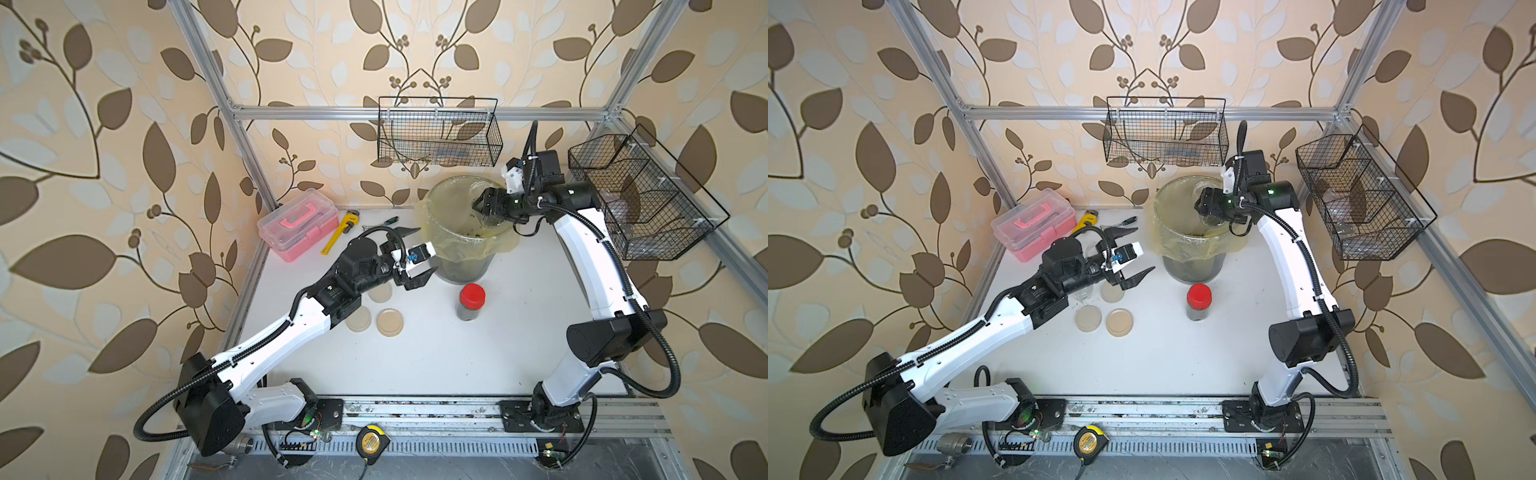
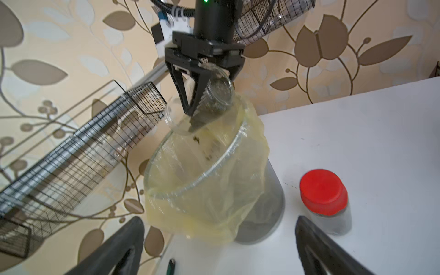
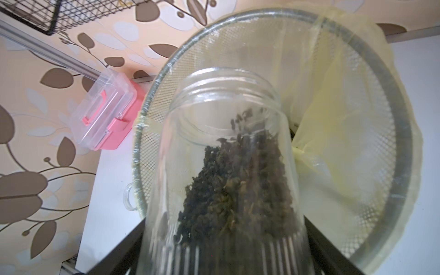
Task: Empty moldy tea leaves from jars
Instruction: Pour the moldy tea leaves from the jar into the trash bin.
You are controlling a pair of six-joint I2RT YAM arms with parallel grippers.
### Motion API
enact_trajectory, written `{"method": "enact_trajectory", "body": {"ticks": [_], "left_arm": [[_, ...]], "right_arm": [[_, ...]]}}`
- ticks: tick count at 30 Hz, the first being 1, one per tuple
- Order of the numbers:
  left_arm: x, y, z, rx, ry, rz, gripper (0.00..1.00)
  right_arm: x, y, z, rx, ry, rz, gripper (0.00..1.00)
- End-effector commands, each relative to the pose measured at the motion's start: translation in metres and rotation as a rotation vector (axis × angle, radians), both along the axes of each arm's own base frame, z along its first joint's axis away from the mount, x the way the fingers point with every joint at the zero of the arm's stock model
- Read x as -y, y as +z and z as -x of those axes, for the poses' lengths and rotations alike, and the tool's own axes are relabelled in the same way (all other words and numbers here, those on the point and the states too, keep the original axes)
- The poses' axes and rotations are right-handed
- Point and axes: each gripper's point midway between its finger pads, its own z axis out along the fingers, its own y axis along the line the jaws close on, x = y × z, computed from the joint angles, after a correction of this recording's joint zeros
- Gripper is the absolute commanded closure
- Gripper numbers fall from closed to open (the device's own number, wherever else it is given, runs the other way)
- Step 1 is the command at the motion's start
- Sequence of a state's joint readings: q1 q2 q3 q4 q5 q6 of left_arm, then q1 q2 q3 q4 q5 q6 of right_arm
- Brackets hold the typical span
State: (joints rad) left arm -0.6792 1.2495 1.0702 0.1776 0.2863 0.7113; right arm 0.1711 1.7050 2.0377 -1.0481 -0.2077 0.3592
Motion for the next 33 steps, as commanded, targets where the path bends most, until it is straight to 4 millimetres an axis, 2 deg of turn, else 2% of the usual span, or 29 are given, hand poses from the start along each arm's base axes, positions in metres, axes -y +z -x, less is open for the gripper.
{"method": "enact_trajectory", "body": {"ticks": [1,4,6,10,15,18,21,24,29,30,33], "left_arm": [[0.021,0.019,-0.006,0.124,-0.097,-0.033,0.01],[0.036,0.029,-0.021,0.196,-0.14,-0.065,0.01],[0.046,0.032,-0.041,0.196,-0.164,-0.068,0.01],[0.061,0.039,-0.065,0.277,-0.206,-0.134,0.01],[0.081,0.043,-0.084,0.359,-0.264,-0.197,0.01],[0.088,0.048,-0.091,0.437,-0.285,-0.232,0.01],[0.095,0.046,-0.093,0.506,-0.328,-0.291,0.01],[0.1,0.053,-0.091,0.559,-0.363,-0.291,0.01],[0.106,0.05,-0.089,0.58,-0.419,-0.307,0.01],[0.107,0.06,-0.087,0.598,-0.425,-0.298,0.01],[0.109,0.06,-0.087,0.597,-0.444,-0.295,0.01]], "right_arm": [[-0.005,0.039,0.007,0.151,0.04,-0.06,0.85],[-0.007,0.042,0.016,0.175,0.064,-0.073,0.85],[-0.009,0.043,0.022,0.18,0.079,-0.076,0.85],[-0.011,0.043,0.033,0.187,0.115,-0.083,0.85],[-0.014,0.048,0.042,0.206,0.137,-0.098,0.85],[-0.016,0.051,0.047,0.201,0.161,-0.109,0.85],[-0.021,0.055,0.053,0.204,0.192,-0.132,0.86],[-0.027,0.059,0.059,0.206,0.224,-0.161,0.86],[-0.035,0.067,0.067,0.221,0.274,-0.204,0.86],[-0.036,0.07,0.069,0.229,0.283,-0.21,0.86],[-0.036,0.073,0.07,0.236,0.286,-0.209,0.86]]}}
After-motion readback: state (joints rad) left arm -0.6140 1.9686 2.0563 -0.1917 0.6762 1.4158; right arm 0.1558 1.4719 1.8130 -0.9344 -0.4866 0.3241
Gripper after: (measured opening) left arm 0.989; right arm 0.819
